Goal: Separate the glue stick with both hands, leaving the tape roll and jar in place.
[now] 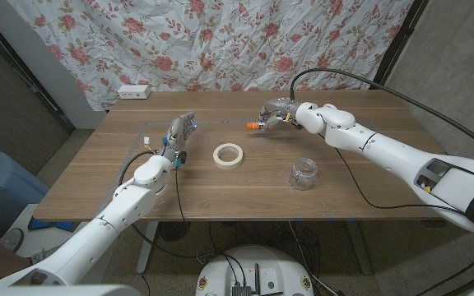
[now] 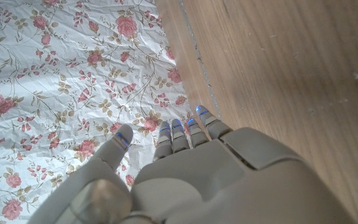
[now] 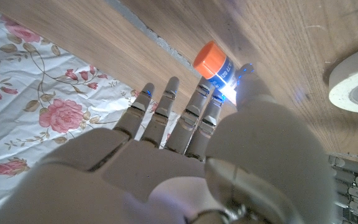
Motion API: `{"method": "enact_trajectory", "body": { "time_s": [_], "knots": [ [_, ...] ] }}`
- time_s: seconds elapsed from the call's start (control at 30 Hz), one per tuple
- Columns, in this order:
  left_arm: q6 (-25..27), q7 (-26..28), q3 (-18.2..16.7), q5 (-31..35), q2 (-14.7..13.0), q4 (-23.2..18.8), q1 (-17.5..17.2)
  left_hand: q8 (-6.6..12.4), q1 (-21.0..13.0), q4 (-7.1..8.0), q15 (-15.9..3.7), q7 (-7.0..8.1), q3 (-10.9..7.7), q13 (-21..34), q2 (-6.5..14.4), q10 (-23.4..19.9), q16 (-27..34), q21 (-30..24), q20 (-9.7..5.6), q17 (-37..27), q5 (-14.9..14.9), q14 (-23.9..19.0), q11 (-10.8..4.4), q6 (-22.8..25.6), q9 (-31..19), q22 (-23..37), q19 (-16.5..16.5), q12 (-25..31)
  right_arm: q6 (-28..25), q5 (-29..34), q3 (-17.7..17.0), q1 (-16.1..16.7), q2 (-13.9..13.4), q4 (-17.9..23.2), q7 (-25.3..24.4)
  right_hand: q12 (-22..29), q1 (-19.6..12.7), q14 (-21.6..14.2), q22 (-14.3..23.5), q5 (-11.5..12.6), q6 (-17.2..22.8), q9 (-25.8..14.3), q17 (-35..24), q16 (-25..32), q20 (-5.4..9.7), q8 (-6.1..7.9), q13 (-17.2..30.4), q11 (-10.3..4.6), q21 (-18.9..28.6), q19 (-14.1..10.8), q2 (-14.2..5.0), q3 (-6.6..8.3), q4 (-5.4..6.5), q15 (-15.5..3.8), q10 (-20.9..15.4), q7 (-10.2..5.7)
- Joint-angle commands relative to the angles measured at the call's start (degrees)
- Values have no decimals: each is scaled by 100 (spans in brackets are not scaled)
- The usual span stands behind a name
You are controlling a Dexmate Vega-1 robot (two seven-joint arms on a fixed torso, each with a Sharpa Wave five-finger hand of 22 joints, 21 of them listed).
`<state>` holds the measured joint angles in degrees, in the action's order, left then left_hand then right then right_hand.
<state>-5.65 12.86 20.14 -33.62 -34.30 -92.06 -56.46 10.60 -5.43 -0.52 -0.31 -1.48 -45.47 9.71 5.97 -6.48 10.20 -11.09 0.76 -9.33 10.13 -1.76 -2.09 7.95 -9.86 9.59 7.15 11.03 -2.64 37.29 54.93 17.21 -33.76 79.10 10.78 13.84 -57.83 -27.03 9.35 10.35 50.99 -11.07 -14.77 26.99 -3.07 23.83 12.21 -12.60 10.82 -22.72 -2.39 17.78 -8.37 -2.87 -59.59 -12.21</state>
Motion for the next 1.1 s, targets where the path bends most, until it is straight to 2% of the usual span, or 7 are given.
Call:
{"method": "enact_trajectory", "body": {
  "time_s": [0.03, 0.23, 0.43, 0.6, 0.8, 0.9, 1.1],
  "knots": [
    [225, 97, -38, 47, -182, -508, -124, 46, -179, -285, -7, 13, -43, 28, 211, -101, -1, -4, -7, -9, 21, -82, -9, 99, -16, 1, 95, 30, -390, 9, -337, 388, -249, 695, -166, -28, -8, -50, 15, 16, 146, -16, -33, 26, -2, 33, -1, 17, 13, -30, -55, -20, 7, -665, -55, -72],
    [269, -6, -61, -30, -235, -635, -137, 71, -474, -774, -37, 55, -69, 33, 95, -172, -7, 10, -12, -12, 50, -109, -60, 140, -20, -2, 157, 31, -511, 10, -480, 567, -346, 990, -239, -42, -26, -42, 15, 17, 166, -15, -34, 35, 4, 24, 0, 14, 9, -38, -57, -31, -14, -700, -57, -71],
    [444, 146, -80, 87, -356, -930, -165, 108, -716, -1026, -51, 49, -76, 39, -7, -310, 21, -7, -15, -15, 61, -243, -117, 217, -26, -2, 281, 62, -689, 50, -604, 755, -432, 1266, -299, -59, -23, -40, 15, 15, 177, -13, -32, 43, 12, 11, 0, 16, 6, -41, -40, -53, -25, -705, -50, -72],
    [827, 576, -110, 271, -451, -1335, -224, 216, -1133, -1086, -111, 138, -78, 51, -207, -686, 55, -1, 15, -17, 75, -562, -134, 568, -34, -4, 447, 144, -836, 113, -697, 910, -501, 1491, -378, -65, -31, -38, 15, 16, 183, -12, -31, 50, 17, 1, 0, 13, 3, -43, -33, -64, -35, -714, -61, -72],
    [1194, 922, -122, 382, -465, -1631, -260, 284, -1671, -1091, -158, 101, -39, 61, -508, -1043, 80, -49, 61, -20, 86, -997, -136, 937, -40, -5, 868, 183, -1027, 242, -793, 1122, -599, 1793, -502, -72, -29, -44, 15, 18, 190, -11, -27, 57, 14, -11, 0, 12, 0, -45, -20, -80, -41, -710, -73, -72],
    [1431, 1127, -94, 512, -489, -1783, -249, 330, -2109, -1086, -185, 88, 1, 66, -725, -1312, 83, -29, 31, -21, 90, -1291, -169, 1247, -42, -10, 1083, 201, -1088, 293, -844, 1219, -648, 1939, -549, -74, -26, -49, 15, 18, 191, -11, -26, 62, 11, -16, 1, 13, -1, -46, -16, -87, -41, -707, -78, -72],
    [1399, 1242, 6, 782, -434, -1819, -211, 371, -2604, -1075, -197, 35, 101, 70, -965, -1699, 92, -48, -9, -20, 84, -1631, -214, 1619, -46, -11, 1427, 240, -1136, 466, -888, 1343, -742, 2150, -592, -80, -1, -86, 15, 19, 195, -10, -24, 80, 23, -31, 0, 13, 3, -65, -10, -106, -31, -689, -93, -72]
  ]
}}
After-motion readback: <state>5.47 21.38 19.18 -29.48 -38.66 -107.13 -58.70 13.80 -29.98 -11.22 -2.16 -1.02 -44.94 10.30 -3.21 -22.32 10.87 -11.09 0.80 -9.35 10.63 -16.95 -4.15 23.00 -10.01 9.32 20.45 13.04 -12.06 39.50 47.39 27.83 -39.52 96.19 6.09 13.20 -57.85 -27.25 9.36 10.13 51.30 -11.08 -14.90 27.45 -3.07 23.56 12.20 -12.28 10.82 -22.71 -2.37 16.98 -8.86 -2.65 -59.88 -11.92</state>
